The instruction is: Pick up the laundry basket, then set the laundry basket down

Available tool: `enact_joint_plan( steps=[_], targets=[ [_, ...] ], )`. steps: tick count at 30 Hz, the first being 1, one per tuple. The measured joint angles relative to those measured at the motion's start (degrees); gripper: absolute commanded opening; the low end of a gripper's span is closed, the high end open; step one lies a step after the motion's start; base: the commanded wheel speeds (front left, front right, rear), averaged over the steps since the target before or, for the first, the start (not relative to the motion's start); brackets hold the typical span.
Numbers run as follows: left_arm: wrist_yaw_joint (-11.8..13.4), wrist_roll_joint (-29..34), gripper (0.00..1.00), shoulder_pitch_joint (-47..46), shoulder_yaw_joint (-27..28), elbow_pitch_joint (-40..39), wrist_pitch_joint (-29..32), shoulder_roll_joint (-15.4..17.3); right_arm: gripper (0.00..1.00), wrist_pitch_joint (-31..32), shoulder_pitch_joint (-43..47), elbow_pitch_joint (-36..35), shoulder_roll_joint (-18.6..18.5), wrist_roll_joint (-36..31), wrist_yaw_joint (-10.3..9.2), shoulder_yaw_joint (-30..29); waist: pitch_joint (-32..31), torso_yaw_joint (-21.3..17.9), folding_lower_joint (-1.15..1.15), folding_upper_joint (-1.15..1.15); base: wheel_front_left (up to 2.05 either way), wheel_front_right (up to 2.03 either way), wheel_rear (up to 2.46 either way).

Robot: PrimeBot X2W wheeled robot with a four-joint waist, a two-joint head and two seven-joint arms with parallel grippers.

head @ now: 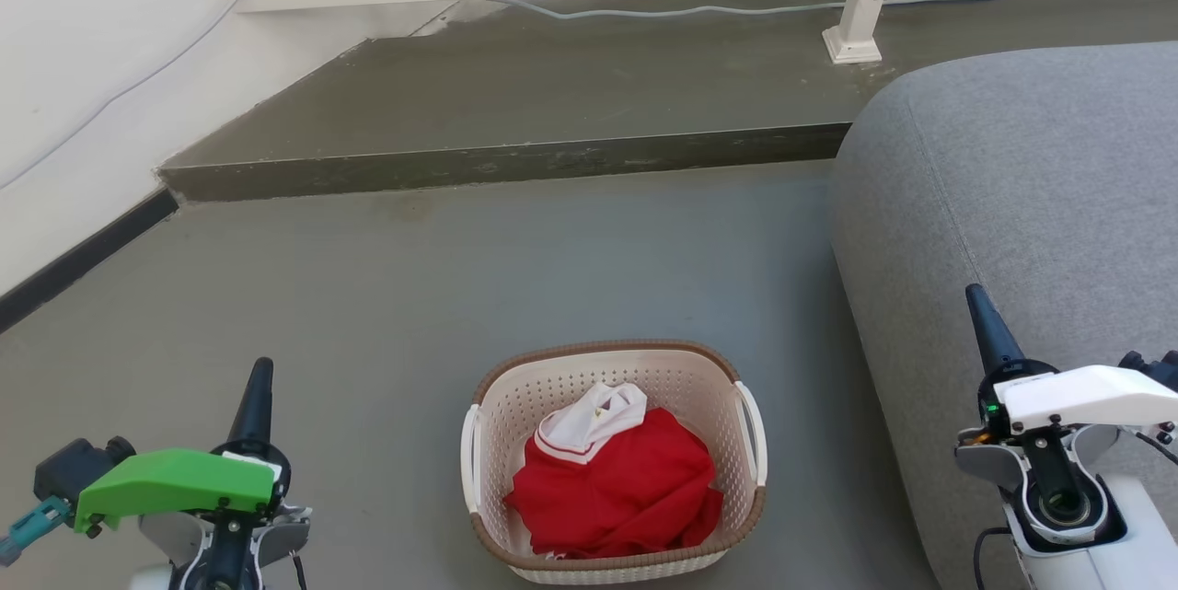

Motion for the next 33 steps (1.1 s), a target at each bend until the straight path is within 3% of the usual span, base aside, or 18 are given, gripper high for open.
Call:
enact_joint_plan(
  steps=[33],
  targets=[
    [-2.5,-20.8,0.00,0.0,5.8,0.1,6.3,-0.4,0.00,6.2,0.1,-0.1,2.4,21.0,3.03,-8.5,-1.0,0.3,0.00,0.00,0.00,0.00,0.00]
  ],
)
